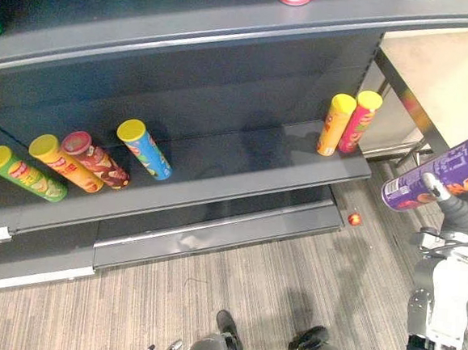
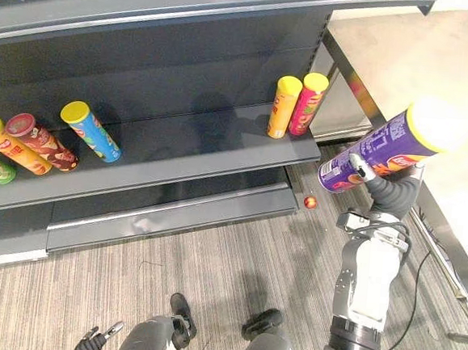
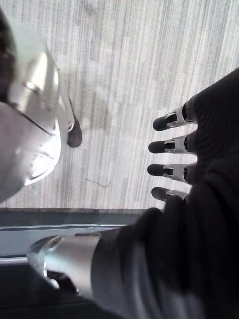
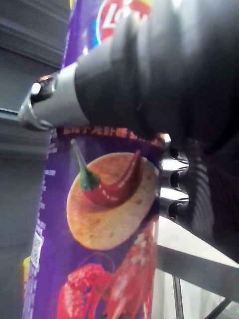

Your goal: Put the gum and the chips on the shelf.

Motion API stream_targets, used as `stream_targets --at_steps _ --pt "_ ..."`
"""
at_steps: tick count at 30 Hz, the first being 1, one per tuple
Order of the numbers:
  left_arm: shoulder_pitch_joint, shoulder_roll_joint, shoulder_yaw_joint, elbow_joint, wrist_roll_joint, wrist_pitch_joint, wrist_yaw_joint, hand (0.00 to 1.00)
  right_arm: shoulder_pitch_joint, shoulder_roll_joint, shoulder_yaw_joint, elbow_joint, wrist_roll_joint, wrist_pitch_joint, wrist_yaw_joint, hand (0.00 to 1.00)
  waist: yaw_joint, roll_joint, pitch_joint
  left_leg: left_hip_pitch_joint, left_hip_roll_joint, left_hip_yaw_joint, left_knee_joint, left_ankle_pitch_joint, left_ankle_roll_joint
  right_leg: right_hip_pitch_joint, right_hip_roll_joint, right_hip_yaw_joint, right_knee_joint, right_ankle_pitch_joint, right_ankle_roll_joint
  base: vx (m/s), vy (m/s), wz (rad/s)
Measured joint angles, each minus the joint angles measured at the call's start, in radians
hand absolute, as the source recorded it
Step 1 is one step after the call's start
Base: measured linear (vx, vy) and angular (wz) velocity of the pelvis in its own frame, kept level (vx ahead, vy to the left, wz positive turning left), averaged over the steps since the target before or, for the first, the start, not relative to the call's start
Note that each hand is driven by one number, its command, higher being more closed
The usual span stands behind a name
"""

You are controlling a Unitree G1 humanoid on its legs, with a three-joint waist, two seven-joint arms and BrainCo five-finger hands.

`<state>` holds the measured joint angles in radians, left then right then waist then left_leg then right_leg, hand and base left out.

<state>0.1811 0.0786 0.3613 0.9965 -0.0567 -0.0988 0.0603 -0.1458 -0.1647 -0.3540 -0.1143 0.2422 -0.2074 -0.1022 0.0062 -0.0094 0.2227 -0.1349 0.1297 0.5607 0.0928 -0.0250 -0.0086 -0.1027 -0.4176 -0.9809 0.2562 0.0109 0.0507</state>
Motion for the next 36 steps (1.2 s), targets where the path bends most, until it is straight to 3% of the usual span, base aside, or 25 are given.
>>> stream_targets --at_steps 3,12,18,20,22,24,25,26,28,31,33,34,36 --pt "0.001 0.004 0.002 0.0 0.0 0.0 0.004 0.0 0.0 0.0 0.011 0.02 -0.009 0.022 0.002 1.0 0.004 -0.004 0.001 0.022 -0.013 0.004 -0.065 0.021 -0.003 0.0 0.018 0.006 -0.03 0.01 -0.002 -0.03 0.025 -0.05" --pt "0.0 0.0 0.001 -0.003 -0.005 -0.001 -0.01 0.0 0.005 0.0 0.026 0.052 -0.009 0.025 0.02 1.0 0.015 -0.011 0.004 0.06 0.001 0.003 -0.165 0.095 -0.022 0.002 0.074 0.027 -0.055 0.007 -0.006 0.02 -0.051 -0.03" --pt "-0.001 0.003 0.001 -0.023 -0.047 -0.007 -0.025 0.0 0.004 0.003 0.097 0.058 -0.014 0.029 0.024 1.0 0.03 -0.033 0.022 -0.039 0.042 -0.058 0.023 0.015 -0.017 0.024 0.084 0.019 -0.071 0.009 -0.003 0.02 -0.005 0.26" --pt "0.001 0.003 0.001 -0.022 -0.06 -0.007 -0.026 0.0 0.004 0.008 0.118 0.065 -0.03 0.031 0.023 1.0 0.05 -0.04 0.029 -0.045 0.057 -0.081 0.08 -0.026 -0.019 0.055 0.084 0.019 -0.067 0.016 0.005 0.01 0.08 0.26" --pt "0.001 0.003 -0.001 -0.024 -0.06 -0.007 -0.027 0.0 0.002 0.008 0.138 0.065 -0.047 0.031 0.025 1.0 0.057 -0.036 0.033 -0.067 0.065 -0.116 0.12 -0.071 -0.008 0.059 0.052 0.044 0.004 0.034 0.006 -0.04 0.114 0.4" --pt "0.008 0.005 -0.008 -0.033 -0.06 -0.007 -0.025 0.0 0.002 0.008 0.152 0.066 -0.049 0.034 0.024 1.0 0.058 -0.031 0.039 -0.057 0.054 -0.145 0.105 -0.069 -0.006 0.014 0.019 0.167 0.106 0.07 -0.044 0.03 0.128 0.42" --pt "0.017 0.007 -0.021 -0.042 -0.06 -0.008 -0.023 0.0 0.002 0.008 0.163 0.066 -0.052 0.033 0.025 1.0 0.057 -0.023 0.044 -0.049 0.046 -0.17 0.099 -0.066 0.0 -0.064 0.016 0.364 0.199 0.075 -0.084 0.08 0.15 0.7" --pt "0.013 0.013 -0.036 -0.042 -0.06 -0.008 -0.019 0.0 0.004 0.01 0.173 0.066 -0.07 0.034 0.03 1.0 0.051 -0.012 0.054 -0.049 0.036 -0.223 0.089 -0.064 0.006 -0.098 0.078 0.574 0.182 -0.001 -0.026 0.09 0.123 0.75" --pt "0.009 0.026 -0.042 -0.042 -0.059 -0.011 -0.017 0.0 0.005 0.02 0.176 0.066 -0.08 0.034 0.037 1.0 0.05 -0.016 0.057 -0.035 0.004 -0.271 0.066 -0.056 0.012 -0.102 0.126 0.7 0.111 -0.031 -0.005 0.08 0.04 0.84" --pt "-0.004 0.035 -0.042 -0.041 -0.059 -0.012 -0.008 0.0 0.01 0.027 0.175 0.063 -0.08 0.033 0.046 1.0 0.03 -0.032 0.06 -0.031 -0.046 -0.361 0.063 -0.052 0.006 -0.105 0.16 0.81 0.037 -0.033 0.01 0.13 -0.062 1.13" --pt "-0.014 0.039 -0.041 -0.039 -0.059 -0.015 0.0 0.0 0.026 0.032 0.176 0.056 -0.079 0.033 0.046 1.0 0.024 -0.05 0.061 -0.035 -0.078 -0.414 0.068 -0.041 -0.012 -0.098 0.161 0.842 -0.013 -0.008 0.047 0.16 -0.176 1.24" --pt "-0.024 0.042 -0.04 -0.032 -0.06 -0.015 0.003 0.0 0.032 0.037 0.177 0.05 -0.079 0.033 0.048 1.0 0.026 -0.053 0.063 -0.039 -0.084 -0.452 0.076 -0.038 -0.023 -0.072 0.157 0.822 -0.036 -0.03 0.089 0.19 -0.23 0.78" --pt "-0.019 0.031 -0.028 -0.03 -0.083 -0.017 0.006 0.0 0.02 0.051 0.193 0.046 -0.078 0.033 0.048 1.0 0.035 -0.047 0.061 -0.048 -0.053 -0.475 0.064 -0.023 -0.047 -0.05 0.198 0.803 -0.086 -0.041 0.092 0.17 -0.234 0.35"
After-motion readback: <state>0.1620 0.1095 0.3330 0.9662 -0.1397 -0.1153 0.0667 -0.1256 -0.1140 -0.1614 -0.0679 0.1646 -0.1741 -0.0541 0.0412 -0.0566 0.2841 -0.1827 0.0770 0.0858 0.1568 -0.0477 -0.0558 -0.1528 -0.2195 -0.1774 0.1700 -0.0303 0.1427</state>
